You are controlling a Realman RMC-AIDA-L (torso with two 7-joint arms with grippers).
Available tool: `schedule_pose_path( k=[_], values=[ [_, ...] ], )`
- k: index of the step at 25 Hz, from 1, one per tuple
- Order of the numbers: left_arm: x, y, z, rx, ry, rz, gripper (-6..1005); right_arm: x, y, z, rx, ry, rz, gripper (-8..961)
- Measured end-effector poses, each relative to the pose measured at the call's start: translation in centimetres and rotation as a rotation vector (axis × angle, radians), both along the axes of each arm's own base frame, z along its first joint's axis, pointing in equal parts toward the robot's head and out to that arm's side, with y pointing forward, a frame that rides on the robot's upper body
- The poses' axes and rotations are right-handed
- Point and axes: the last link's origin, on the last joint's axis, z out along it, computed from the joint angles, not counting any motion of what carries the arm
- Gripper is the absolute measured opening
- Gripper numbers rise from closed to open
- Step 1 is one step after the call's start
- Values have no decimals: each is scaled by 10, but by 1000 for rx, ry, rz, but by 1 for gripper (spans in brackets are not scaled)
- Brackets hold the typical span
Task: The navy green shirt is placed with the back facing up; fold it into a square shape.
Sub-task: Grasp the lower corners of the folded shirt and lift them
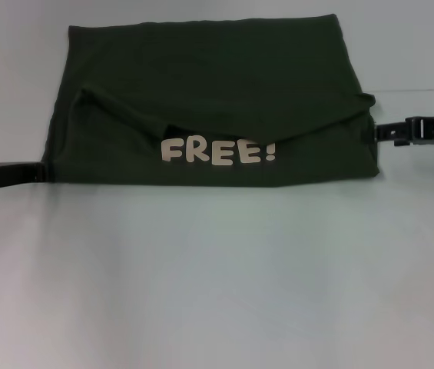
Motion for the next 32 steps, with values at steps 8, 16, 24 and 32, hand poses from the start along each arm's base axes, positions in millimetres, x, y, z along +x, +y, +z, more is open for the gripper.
schedule_pose_path(
  k=[8,16,24,32],
  values=[
    [1,1,0,-1,-1,-2,6,3,5,-9,-8,-72,-24,916],
    [1,0,-1,-5,1,-3,6,6,7,-26,-2,-118,-46,916],
    [1,0,-2,-6,2,-3,5,3,9,-47,17,-154,-33,912],
    [2,0,-3,-9,4,-7,5,2,12,-59,33,-183,-30,901]
  ],
)
